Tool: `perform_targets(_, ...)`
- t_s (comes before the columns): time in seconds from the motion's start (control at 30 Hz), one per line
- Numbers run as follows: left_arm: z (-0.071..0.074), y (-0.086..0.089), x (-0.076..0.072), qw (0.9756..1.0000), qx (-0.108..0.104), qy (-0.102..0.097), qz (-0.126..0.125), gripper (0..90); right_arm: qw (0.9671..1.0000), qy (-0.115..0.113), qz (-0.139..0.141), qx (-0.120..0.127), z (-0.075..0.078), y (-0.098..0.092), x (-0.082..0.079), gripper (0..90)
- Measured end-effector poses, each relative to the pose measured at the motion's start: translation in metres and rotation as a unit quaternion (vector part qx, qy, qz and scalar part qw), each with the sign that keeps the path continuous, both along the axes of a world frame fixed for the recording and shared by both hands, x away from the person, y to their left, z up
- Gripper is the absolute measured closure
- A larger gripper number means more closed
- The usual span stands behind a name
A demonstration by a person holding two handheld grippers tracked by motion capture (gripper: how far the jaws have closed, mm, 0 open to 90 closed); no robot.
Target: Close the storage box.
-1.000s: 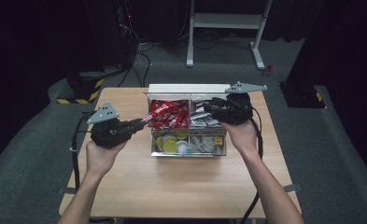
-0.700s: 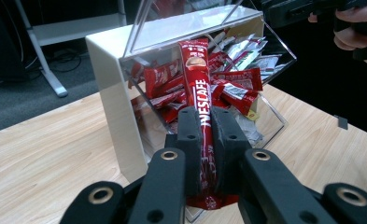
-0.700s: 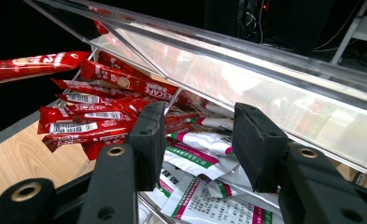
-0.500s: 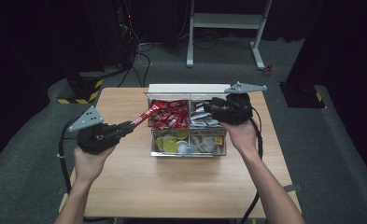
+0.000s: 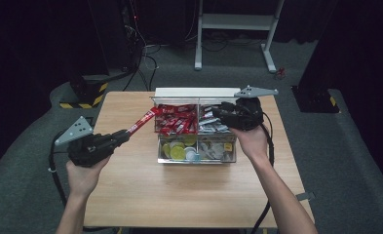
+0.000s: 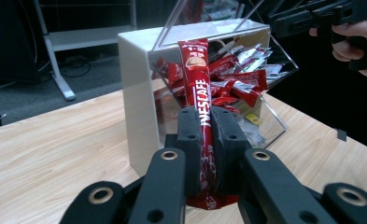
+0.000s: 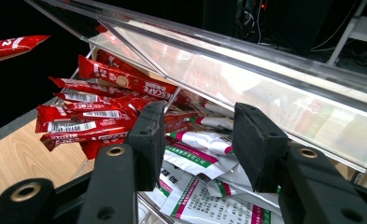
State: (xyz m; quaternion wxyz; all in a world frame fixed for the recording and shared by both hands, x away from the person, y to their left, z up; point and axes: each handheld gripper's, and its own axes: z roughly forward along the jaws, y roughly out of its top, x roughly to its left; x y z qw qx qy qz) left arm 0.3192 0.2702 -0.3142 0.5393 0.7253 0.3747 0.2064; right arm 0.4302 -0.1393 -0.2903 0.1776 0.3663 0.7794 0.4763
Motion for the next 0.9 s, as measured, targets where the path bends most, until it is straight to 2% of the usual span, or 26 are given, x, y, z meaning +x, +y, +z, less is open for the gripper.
perform_targets(0.17,-0.004,0.007,-0.001,0.9999,-0.008,-0.002,0.007,83.2,1.0,0.004,-0.004,-0.001,0.0,-0.001,0.0,54.0)
perform_targets(0.33,-0.01,0.019,-0.005,0.9994,-0.033,0.001,0.013,83.2,1.0,0.002,-0.006,-0.001,0.0,-0.001,0.0,53.9)
perform_targets(0.43,-0.013,0.027,-0.006,0.9987,-0.044,0.004,0.025,83.2,1.0,0.004,-0.007,0.0,0.0,-0.001,0.0,53.9)
perform_targets(0.67,-0.019,0.039,-0.011,0.9979,-0.047,-0.001,0.044,83.2,1.0,0.004,-0.008,-0.002,0.0,-0.001,-0.001,53.8)
perform_targets(0.8,-0.025,0.044,-0.013,0.9972,-0.051,0.003,0.055,83.2,0.9999,0.004,-0.009,-0.002,0.0,-0.001,-0.001,53.5)
perform_targets(0.9,-0.03,0.047,-0.013,0.9969,-0.046,0.006,0.063,83.2,0.9999,0.003,-0.01,-0.001,0.0,0.0,-0.001,53.4)
